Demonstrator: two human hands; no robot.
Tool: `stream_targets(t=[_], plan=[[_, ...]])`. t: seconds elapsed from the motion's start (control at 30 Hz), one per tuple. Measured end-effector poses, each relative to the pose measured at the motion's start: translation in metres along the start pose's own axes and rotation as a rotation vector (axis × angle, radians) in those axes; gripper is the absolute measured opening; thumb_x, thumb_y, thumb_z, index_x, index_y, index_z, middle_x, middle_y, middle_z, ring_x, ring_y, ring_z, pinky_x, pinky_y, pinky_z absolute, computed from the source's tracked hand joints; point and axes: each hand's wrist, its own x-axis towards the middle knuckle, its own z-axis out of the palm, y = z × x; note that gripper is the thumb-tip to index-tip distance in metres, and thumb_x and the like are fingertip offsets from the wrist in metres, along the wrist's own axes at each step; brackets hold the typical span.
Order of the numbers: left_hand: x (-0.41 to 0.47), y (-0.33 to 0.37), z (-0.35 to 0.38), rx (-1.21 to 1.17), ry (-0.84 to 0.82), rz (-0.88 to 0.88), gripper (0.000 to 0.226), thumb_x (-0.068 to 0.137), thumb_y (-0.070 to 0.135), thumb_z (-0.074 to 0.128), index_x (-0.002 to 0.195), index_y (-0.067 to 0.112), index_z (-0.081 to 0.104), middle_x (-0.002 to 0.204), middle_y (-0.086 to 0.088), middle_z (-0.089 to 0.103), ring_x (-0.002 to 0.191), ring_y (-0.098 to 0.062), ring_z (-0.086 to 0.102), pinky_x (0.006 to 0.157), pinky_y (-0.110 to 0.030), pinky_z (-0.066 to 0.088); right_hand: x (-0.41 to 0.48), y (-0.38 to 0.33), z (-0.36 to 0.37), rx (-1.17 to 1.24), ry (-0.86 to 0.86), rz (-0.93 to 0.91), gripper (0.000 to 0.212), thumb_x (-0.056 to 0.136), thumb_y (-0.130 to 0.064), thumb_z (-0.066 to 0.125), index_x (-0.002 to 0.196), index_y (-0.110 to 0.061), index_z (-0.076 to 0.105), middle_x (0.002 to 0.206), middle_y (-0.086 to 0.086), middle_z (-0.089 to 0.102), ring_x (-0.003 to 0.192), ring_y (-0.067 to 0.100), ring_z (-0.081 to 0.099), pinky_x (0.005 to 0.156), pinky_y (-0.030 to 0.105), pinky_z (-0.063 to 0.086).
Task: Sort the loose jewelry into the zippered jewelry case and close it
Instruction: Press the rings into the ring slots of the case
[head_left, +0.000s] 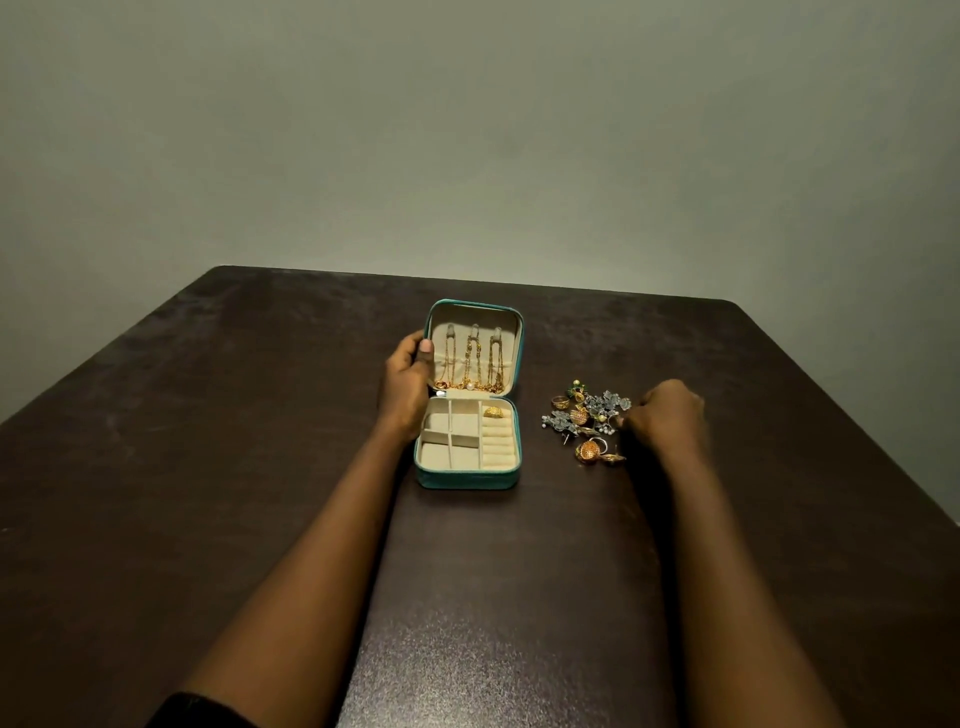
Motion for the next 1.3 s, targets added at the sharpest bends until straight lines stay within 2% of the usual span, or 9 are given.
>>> stream_targets(t=[0.13,0.27,0.37,0.47,0.63,0.8,0.9,1.1,1.3], plan=[[0.0,0.0,-0.001,-0.004,0.002,0.002,0.031,0.101,0.014,0.032,0.122,0.0,0.05,0.093,0.0,0.062,0.086,-0.014,0.061,0.082,-0.035,0.051,-0.001,-0.002,-0.003,0.086,0.013,-0.017,0.012,0.08,-0.015,0.068,0.08,-0.003,0.07,0.093,0.017,0.069,0.088,0.031,0.065,0.075,0.034,0.051],[0.0,0.001,0.0,0.002,0.01,0.007,0.03,0.101,0.012,0.032,0.121,-0.001,0.05,0.092,0.001,0.062,0.085,-0.013,0.06,0.083,-0.036,0.051,-0.01,-0.01,-0.01,0.418,-0.051,-0.127,0.007,0.085,-0.015,0.065,0.083,-0.01,0.07,0.09,0.01,0.07,0.081,0.021,0.065,0.08,0.036,0.055],[0.0,0.001,0.0,0.013,0.009,0.01,0.03,0.101,0.012,0.032,0.121,0.0,0.05,0.092,0.001,0.062,0.086,-0.014,0.06,0.085,-0.038,0.051,-0.022,-0.017,-0.017,0.577,-0.159,-0.202,0.014,0.087,-0.009,0.06,0.075,-0.014,0.065,0.083,0.011,0.07,0.075,0.019,0.066,0.066,0.029,0.055],[0.0,0.001,0.0,0.011,0.009,0.006,0.031,0.101,0.012,0.032,0.122,-0.002,0.05,0.092,0.0,0.062,0.085,-0.014,0.06,0.084,-0.038,0.051,-0.038,-0.028,-0.02,0.821,-0.338,-0.206,0.011,0.086,0.002,0.058,0.078,-0.004,0.062,0.073,0.01,0.064,0.057,0.01,0.061,0.047,0.016,0.048],[0.0,0.001,-0.001,0.02,0.003,0.009,0.027,0.101,0.014,0.032,0.117,0.004,0.052,0.093,0.0,0.062,0.09,-0.02,0.06,0.086,-0.042,0.05,-0.057,-0.042,-0.014,0.995,-0.503,-0.224,0.018,0.083,0.006,0.059,0.091,-0.007,0.068,0.078,0.009,0.069,0.064,0.011,0.065,0.059,0.018,0.054],[-0.002,0.002,0.001,0.008,0.005,0.01,0.03,0.101,0.013,0.032,0.121,0.001,0.05,0.092,0.0,0.062,0.086,-0.014,0.06,0.081,-0.036,0.051,-0.066,-0.047,-0.006,1.013,-0.522,-0.292,0.016,0.08,0.009,0.061,0.089,-0.001,0.07,0.071,0.007,0.071,0.061,0.01,0.065,0.055,0.016,0.052],[-0.003,0.003,0.001,0.013,0.002,0.017,0.028,0.101,0.013,0.032,0.119,0.003,0.051,0.093,0.0,0.062,0.087,-0.015,0.06,0.083,-0.039,0.051,-0.068,-0.051,-0.004,1.01,-0.546,-0.332,0.016,0.079,0.012,0.061,0.087,0.001,0.069,0.067,0.001,0.071,0.06,0.007,0.067,0.054,0.014,0.052],[-0.003,0.002,-0.001,0.034,0.008,0.011,0.029,0.101,0.015,0.033,0.121,0.003,0.051,0.096,-0.002,0.063,0.1,-0.026,0.06,0.091,-0.047,0.05,-0.066,-0.052,-0.002,0.915,-0.532,-0.414,0.015,0.078,0.01,0.063,0.084,-0.002,0.07,0.077,0.005,0.071,0.068,0.01,0.07,0.062,0.018,0.056],[-0.003,0.002,-0.001,0.044,0.008,0.011,0.029,0.101,0.015,0.033,0.12,0.004,0.051,0.094,0.0,0.062,0.099,-0.026,0.059,0.092,-0.048,0.049,-0.064,-0.052,0.002,0.754,-0.455,-0.494,0.012,0.074,0.002,0.071,0.078,-0.01,0.07,0.076,0.003,0.07,0.061,0.005,0.064,0.05,0.016,0.047]])
